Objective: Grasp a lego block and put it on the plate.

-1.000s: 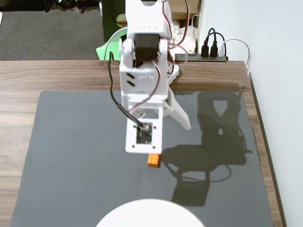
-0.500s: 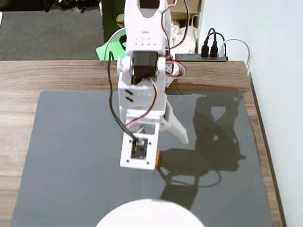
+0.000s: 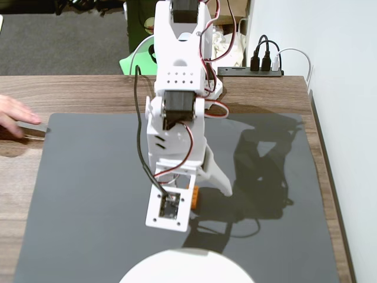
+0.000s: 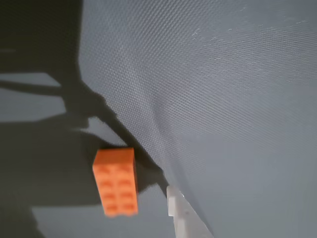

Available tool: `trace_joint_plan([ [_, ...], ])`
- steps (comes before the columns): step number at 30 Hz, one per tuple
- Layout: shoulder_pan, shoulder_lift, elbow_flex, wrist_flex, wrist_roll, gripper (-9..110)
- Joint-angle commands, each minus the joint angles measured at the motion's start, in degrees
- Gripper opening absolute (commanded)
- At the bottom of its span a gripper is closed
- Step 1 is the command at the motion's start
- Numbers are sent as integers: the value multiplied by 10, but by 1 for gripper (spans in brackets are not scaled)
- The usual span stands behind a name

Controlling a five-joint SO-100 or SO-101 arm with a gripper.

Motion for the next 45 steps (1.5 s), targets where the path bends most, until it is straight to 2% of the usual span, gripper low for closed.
trace_joint_plan([
  [1, -18, -16, -32, -11, 15, 43],
  [17, -68, -50, -60, -15, 40, 43],
  [45, -47, 32, -35, 24, 46, 43],
])
